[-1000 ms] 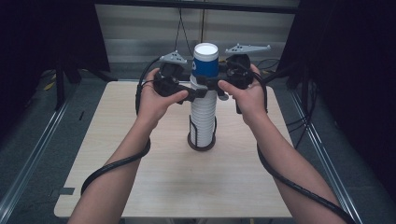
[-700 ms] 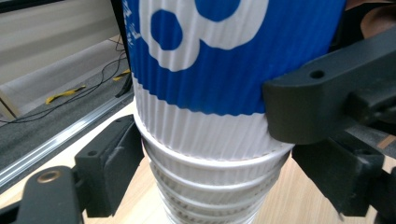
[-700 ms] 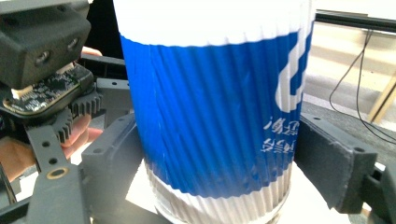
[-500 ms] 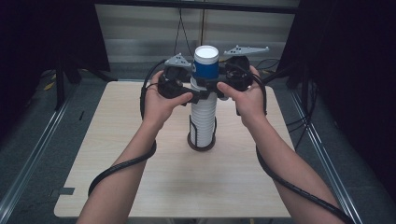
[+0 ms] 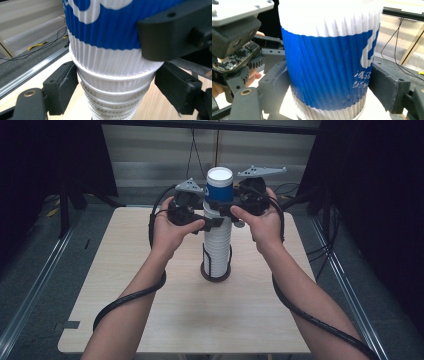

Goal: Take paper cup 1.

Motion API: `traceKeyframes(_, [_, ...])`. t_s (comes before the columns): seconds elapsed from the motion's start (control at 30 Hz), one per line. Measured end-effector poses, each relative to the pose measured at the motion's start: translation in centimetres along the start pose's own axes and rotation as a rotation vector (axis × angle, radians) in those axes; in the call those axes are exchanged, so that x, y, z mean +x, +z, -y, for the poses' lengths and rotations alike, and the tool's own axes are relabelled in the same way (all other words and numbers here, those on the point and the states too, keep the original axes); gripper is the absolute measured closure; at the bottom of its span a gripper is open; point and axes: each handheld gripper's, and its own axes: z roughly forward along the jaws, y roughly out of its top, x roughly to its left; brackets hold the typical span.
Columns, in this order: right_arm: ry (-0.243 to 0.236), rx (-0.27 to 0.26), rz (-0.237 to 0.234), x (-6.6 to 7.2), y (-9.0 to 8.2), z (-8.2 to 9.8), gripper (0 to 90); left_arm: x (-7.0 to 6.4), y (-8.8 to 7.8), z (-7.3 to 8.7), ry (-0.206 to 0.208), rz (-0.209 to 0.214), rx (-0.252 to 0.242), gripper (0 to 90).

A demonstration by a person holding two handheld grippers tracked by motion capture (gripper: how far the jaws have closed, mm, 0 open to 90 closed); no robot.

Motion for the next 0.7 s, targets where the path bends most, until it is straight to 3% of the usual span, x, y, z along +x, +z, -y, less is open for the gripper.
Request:
traceKeyframes(0.13, [0.017,-0.05,-0.003,0.0,-0.4,-0.6,22.4,0.0,0.0,0.0,-0.001,0.002,0.006,19.1])
traceKeyframes(0.27, [0.004,-0.044,-0.005,0.0,-0.7,-1.2,22.8,-0.1,0.0,-0.1,0.004,0.003,0.014,19.0])
traceKeyframes(0.4, [0.039,-0.083,-0.019,0.0,-1.2,-1.8,23.2,-0.2,0.0,-0.1,-0.004,0.0,0.01,19.0])
traceKeyframes(0.7, [0.036,-0.073,-0.025,-0.1,-1.5,-2.8,22.8,-0.1,0.0,-0.1,-0.006,0.002,0.009,18.9])
